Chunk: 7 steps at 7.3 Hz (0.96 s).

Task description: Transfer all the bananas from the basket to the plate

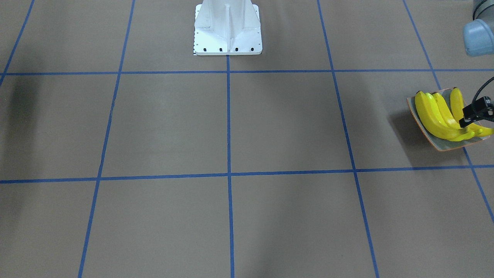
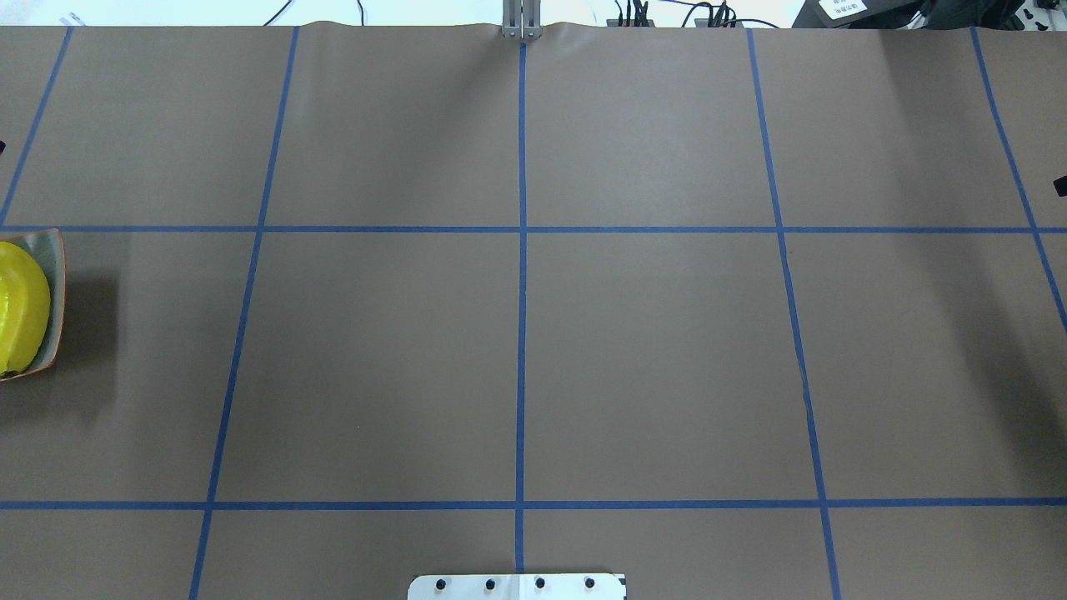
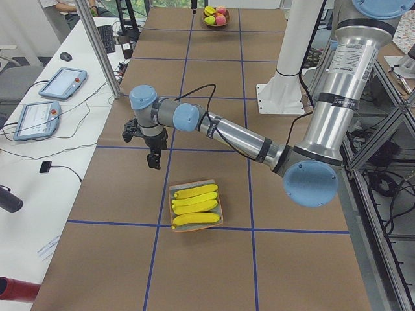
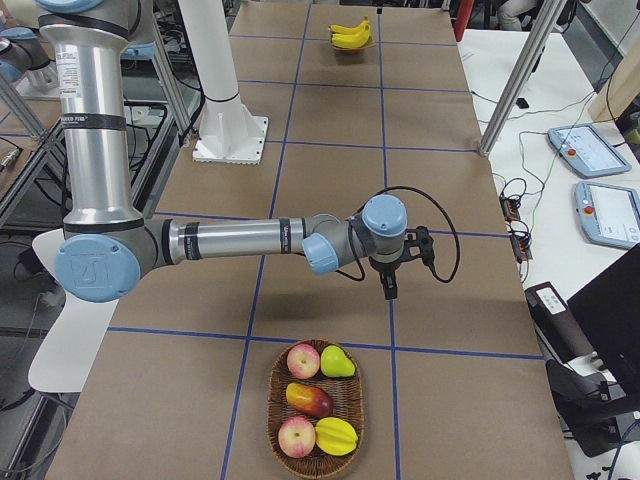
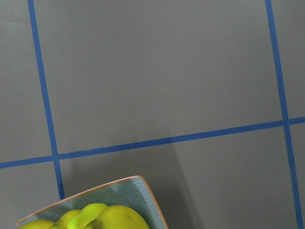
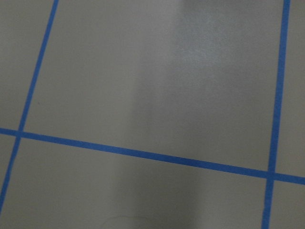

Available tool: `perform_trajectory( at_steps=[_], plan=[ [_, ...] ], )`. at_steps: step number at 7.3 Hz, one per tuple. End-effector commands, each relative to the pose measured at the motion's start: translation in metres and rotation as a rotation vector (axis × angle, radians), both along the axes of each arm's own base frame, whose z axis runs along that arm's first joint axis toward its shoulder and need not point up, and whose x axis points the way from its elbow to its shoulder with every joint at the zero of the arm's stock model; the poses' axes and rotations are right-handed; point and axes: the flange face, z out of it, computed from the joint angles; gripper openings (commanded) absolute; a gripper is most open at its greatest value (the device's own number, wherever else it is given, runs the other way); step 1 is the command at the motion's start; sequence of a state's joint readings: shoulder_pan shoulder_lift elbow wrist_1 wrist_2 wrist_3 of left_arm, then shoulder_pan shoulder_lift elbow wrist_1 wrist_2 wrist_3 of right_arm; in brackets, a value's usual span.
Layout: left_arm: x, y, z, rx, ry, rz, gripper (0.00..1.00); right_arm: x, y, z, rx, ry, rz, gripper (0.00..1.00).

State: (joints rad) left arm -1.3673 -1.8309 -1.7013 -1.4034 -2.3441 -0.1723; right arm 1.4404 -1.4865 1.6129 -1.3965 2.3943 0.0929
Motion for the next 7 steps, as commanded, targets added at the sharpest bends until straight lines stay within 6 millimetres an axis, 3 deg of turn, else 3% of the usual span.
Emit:
perform_trajectory(
  at_steps=[1,3,4,7],
  plan=[
    [-0.013,-0.006,0.022,-0.004,0.047,-0.017,1.00,0.014,-0.005,0.001,-0.015,0.035,-0.052,1.00],
    [-0.015,0.008,0.047,0.006,0.070,-0.014,1.00,0.009,-0.010,-0.004,-0.046,0.035,-0.062,1.00],
    [-0.016,0.013,0.050,0.018,0.073,-0.015,1.00,0.015,-0.019,-0.017,-0.058,0.042,-0.049,1.00],
    [-0.015,0.013,0.052,0.012,0.070,-0.013,1.00,0.013,-0.017,-0.026,-0.050,0.054,-0.054,1.00]
  ],
)
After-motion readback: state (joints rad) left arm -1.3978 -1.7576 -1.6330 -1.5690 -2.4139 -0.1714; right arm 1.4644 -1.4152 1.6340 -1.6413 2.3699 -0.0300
